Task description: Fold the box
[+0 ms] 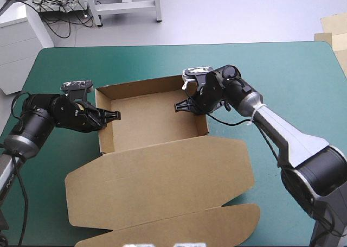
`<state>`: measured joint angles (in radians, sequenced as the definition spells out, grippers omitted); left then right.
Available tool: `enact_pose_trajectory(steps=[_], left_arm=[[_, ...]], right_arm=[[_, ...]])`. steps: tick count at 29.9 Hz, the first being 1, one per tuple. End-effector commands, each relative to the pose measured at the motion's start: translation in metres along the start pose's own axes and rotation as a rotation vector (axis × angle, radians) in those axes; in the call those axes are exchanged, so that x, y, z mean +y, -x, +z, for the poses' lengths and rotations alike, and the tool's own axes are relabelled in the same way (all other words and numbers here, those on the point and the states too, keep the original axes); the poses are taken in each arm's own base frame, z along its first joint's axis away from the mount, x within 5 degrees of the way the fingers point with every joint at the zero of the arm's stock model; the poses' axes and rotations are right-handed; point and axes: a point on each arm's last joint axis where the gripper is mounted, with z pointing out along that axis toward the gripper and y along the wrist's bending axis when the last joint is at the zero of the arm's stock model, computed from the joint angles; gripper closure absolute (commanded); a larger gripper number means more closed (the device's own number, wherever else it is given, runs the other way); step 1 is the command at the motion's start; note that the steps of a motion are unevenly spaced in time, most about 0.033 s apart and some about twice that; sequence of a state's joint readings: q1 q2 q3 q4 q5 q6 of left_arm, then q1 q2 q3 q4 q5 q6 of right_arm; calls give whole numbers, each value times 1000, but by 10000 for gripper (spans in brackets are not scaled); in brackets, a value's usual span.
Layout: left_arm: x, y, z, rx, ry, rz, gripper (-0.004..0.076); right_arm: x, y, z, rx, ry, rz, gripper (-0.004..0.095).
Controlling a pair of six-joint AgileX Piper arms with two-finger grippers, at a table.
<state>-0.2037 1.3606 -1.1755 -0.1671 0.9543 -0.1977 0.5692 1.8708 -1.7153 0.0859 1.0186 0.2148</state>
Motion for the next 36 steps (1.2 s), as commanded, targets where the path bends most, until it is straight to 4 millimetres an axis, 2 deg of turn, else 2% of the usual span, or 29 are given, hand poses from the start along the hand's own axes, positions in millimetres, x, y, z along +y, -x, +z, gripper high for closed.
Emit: enact_pose_trajectory(steps=[1,13,19,24,27,32,36], left_arm=[[-7,8,-12,-86,-33,13,734],[-1,9,-12,-97,35,23,734],[-6,23,-13,-81,45,37,734],[-28,43,-14,-52,85,130,734],[-46,55,-11,-31,70,160,734],[-72,62,11,58,67,199,734],[-83,62,31,100,69,213,734]], right_arm=[[19,11,-44,-146,152,29,922],[14,11,-46,-159,95,-18,922],[4,8,-68,-149,-24,-56,922],[-7,4,-89,-117,-136,-64,923],[-17,-1,-90,-48,-175,-44,923],[-33,-3,-82,-1,-114,48,923],[-46,-13,-65,71,-134,76,922]])
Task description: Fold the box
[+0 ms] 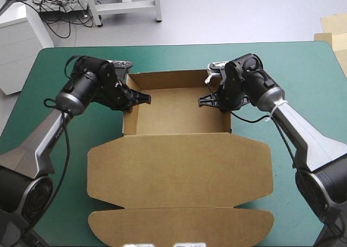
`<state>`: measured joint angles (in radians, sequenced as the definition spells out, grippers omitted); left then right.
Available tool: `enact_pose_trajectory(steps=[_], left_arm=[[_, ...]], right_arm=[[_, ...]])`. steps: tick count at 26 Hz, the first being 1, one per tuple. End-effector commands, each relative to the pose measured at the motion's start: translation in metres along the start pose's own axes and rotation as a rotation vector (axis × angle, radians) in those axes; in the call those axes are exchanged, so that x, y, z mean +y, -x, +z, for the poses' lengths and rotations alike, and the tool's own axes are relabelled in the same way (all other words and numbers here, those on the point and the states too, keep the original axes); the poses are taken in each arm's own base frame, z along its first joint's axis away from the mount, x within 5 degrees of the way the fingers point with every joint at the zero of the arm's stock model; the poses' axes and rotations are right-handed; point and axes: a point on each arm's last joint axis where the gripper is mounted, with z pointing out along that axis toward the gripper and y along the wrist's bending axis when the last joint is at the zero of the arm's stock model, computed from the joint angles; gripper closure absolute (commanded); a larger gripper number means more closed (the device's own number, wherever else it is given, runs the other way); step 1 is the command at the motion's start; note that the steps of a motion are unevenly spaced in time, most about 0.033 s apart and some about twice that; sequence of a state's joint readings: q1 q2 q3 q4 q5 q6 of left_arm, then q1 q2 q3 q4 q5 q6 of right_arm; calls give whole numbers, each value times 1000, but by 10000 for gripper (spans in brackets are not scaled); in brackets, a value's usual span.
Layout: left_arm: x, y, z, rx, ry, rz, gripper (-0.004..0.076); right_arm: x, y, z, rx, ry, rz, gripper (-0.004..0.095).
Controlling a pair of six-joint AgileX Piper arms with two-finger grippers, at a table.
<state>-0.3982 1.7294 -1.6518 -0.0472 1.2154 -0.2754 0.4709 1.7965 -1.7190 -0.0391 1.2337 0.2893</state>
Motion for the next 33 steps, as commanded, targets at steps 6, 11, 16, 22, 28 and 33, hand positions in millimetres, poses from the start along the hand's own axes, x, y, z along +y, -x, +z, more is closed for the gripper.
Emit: enact_pose_trajectory(steps=[6,11,16,22,28,33], left_arm=[[-12,6,13,20,-12,9,734],[-14,7,26,56,-30,9,734],[-15,9,34,55,-30,7,734],[-14,10,51,89,-20,4,734],[-15,11,58,99,-24,15,734],[-17,11,58,94,-44,86,715]], right_arm=[[-6,-16,9,86,12,-33,923],[-5,-13,20,91,10,-33,923],[-5,-11,24,90,-5,-39,922],[-2,-11,42,137,9,-30,923],[-4,-9,43,122,-11,-42,922],[-6,-10,43,134,-27,-47,791]])
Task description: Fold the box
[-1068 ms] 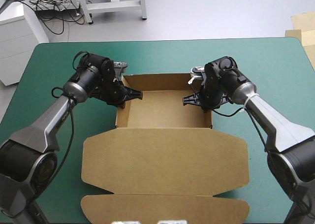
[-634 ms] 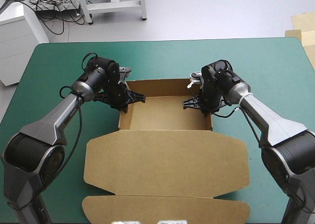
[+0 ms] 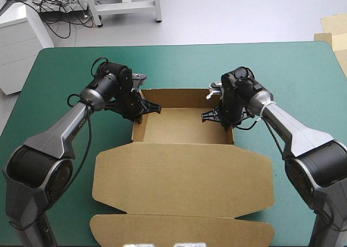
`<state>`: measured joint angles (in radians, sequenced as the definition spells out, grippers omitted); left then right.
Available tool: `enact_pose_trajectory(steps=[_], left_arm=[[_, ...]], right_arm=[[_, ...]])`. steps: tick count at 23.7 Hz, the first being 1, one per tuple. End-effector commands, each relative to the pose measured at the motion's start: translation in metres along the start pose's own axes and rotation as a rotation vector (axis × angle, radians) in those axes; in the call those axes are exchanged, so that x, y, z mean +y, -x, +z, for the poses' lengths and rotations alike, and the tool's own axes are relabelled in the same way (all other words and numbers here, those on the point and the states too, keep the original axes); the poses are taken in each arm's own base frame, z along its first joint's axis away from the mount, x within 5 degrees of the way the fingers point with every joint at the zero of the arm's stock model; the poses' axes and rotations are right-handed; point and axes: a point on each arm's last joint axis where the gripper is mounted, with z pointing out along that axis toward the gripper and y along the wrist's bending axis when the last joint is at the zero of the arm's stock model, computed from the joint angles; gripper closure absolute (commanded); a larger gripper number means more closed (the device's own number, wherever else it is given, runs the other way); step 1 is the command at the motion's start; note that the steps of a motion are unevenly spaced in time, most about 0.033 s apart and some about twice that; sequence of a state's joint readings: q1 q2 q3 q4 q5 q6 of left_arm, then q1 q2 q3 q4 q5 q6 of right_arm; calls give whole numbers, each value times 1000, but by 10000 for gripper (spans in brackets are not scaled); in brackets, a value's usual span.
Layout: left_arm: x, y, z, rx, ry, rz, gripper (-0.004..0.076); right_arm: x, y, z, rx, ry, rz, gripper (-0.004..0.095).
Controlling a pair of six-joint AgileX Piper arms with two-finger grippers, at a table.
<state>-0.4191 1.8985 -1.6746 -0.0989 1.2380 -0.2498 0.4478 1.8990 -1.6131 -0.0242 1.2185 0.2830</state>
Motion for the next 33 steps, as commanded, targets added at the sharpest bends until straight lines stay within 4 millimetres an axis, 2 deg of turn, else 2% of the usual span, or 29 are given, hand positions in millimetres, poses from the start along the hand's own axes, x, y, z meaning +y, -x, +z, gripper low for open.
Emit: enact_pose_trajectory(steps=[1,2,3,5,8,10,13,17,19,24,25,26,29,30,31,33], left_arm=[[-6,5,-10,-84,-45,79,678],[-7,5,-10,-85,-56,80,647],[-8,6,-10,-90,-67,93,585],[-9,6,-10,-93,-80,97,440],[-10,6,-10,-100,-81,97,260],[-10,6,-11,-104,-82,97,232],[-10,7,-12,-107,-82,116,231],[-12,11,-26,-126,-81,135,231],[-14,14,-38,-149,-80,156,231],[-14,20,-70,-212,-35,185,231],[-13,22,-77,-240,-27,190,231],[-16,22,-94,-288,-44,192,232],[-18,18,-128,-390,-60,232,241],[-17,14,-144,-437,-55,253,270],[-17,11,-152,-458,-50,257,295],[-12,-1,-176,-520,-21,275,430]], right_arm=[[1,-2,-25,-56,-7,-68,633],[0,-2,-26,-56,-13,-70,566],[0,-1,-27,-63,-20,-72,445],[-1,2,-34,-79,-23,-70,326],[1,8,-47,-129,-13,-67,323],[1,10,-52,-150,-12,-65,323],[-3,12,-60,-186,-47,-74,323],[-13,10,-80,-257,-133,-92,323],[-16,7,-90,-284,-156,-101,323],[-21,-10,-127,-372,-130,-110,329],[-23,-14,-137,-394,-125,-112,332],[-26,-25,-155,-441,-118,-121,332],[-33,-45,-187,-525,-103,-119,332],[-35,-57,-203,-564,-72,-111,332],[-36,-62,-208,-578,-56,-108,332],[-39,-76,-224,-622,-30,-90,332]])
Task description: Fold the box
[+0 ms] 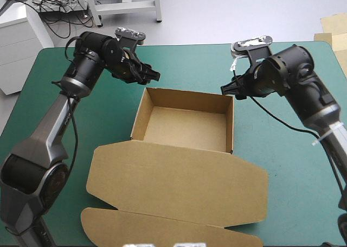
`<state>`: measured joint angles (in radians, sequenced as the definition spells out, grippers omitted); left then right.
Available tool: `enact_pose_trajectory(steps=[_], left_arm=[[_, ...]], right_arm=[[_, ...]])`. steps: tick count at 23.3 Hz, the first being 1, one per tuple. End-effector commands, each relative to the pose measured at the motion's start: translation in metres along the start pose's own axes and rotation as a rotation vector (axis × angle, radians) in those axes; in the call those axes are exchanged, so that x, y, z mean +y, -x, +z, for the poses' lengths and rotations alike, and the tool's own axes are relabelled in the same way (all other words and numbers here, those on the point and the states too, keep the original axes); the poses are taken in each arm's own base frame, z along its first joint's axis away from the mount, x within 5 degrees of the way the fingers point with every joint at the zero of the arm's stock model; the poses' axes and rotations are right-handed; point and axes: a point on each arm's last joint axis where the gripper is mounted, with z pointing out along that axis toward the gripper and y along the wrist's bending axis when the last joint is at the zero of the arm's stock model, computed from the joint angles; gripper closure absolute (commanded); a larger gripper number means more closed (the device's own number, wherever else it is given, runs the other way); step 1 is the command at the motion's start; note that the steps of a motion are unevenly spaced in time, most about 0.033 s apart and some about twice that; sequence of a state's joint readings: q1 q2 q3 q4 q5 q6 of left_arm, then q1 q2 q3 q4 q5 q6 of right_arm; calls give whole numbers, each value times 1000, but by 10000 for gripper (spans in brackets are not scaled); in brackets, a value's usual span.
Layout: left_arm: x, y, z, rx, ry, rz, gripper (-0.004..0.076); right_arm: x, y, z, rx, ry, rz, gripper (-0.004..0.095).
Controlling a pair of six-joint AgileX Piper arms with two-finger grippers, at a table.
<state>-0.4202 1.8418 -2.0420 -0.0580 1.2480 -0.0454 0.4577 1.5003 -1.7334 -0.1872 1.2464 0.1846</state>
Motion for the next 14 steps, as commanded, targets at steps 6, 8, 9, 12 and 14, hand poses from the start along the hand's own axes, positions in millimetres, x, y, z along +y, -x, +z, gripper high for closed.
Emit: enact_pose_trajectory(steps=[6,8,9,12,14], left_arm=[[6,-16,-131,-253,137,125,731],[5,-24,-157,-307,135,123,732],[4,-29,-171,-338,132,122,734],[2,-36,-189,-379,118,120,734],[2,-43,-198,-393,117,120,734]], right_arm=[[-12,-8,-42,-100,-22,106,332],[-9,-12,-22,-33,-28,130,332],[-6,-15,-8,11,-32,139,332],[1,-17,16,85,-12,166,332],[7,-16,31,128,7,171,332]])
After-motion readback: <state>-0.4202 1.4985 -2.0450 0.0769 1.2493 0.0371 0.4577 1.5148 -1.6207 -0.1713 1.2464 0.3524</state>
